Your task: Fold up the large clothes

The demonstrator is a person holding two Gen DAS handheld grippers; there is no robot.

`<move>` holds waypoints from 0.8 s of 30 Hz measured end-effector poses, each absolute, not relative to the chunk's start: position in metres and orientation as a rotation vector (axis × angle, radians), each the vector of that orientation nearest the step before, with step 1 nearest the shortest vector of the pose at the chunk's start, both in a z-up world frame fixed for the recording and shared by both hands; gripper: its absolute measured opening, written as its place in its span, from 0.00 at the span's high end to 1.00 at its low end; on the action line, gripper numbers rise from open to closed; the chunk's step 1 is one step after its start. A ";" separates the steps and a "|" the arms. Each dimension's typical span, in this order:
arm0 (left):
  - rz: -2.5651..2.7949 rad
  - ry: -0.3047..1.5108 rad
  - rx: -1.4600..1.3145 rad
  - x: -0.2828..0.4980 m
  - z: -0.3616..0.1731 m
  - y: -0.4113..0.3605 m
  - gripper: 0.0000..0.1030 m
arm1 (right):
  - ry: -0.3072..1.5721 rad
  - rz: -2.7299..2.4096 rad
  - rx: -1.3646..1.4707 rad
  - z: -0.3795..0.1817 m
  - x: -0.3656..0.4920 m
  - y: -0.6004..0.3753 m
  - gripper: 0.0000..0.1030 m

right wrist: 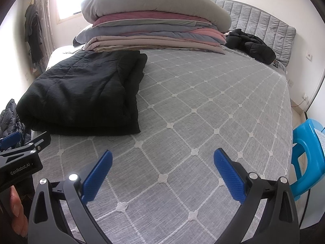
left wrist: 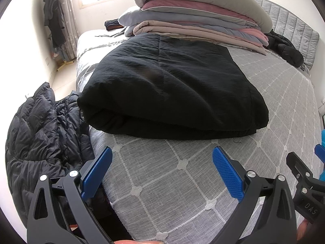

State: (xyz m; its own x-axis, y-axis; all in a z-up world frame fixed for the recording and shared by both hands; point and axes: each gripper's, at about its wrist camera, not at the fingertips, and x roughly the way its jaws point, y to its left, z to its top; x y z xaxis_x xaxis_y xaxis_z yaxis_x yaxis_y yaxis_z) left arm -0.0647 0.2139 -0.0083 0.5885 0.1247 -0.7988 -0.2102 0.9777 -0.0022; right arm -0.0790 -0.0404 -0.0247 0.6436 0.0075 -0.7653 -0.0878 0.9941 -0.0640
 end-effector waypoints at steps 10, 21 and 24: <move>0.194 0.890 -0.108 -0.068 -0.006 0.216 0.08 | 0.871 0.056 -0.097 -0.024 -0.079 -0.039 0.07; 0.186 0.898 -0.098 -0.068 -0.006 0.212 0.08 | 0.870 0.057 -0.099 -0.024 -0.079 -0.039 0.07; 0.192 0.901 -0.099 -0.069 -0.008 0.212 0.08 | 0.870 0.057 -0.097 -0.024 -0.079 -0.039 0.07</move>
